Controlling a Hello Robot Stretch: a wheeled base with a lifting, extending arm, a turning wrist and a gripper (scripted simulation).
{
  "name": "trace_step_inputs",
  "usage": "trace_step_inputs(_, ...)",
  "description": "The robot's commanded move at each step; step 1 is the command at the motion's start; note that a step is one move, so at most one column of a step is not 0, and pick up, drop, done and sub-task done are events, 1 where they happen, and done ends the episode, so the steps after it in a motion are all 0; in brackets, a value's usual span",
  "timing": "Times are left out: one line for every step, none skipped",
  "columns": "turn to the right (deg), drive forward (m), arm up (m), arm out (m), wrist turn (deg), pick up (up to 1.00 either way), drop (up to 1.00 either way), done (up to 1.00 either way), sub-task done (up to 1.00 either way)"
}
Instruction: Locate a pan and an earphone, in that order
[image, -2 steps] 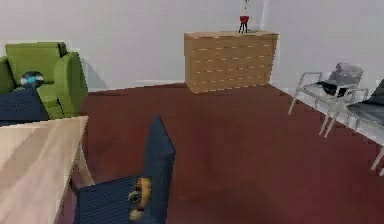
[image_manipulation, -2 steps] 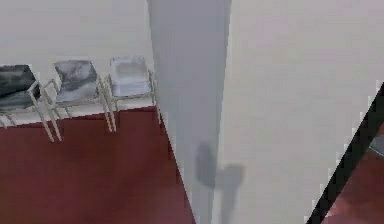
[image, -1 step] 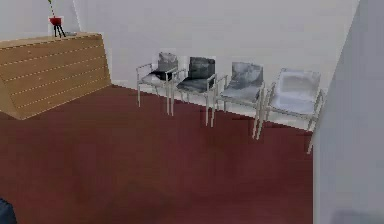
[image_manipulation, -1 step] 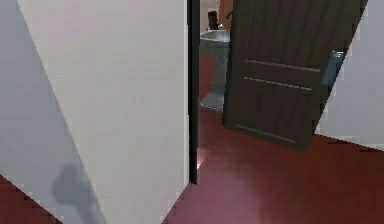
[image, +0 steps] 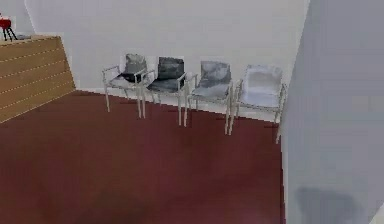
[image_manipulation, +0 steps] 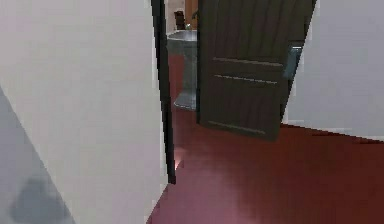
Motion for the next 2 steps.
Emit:
trace_step_inputs(3.0,0.0,0.0,0.0,0.0,0.0,0.0,0.0,0.0)
trace_step_inputs(0.0,0.3,0.0,0.0,0.0,0.0,0.0,0.0,0.0)
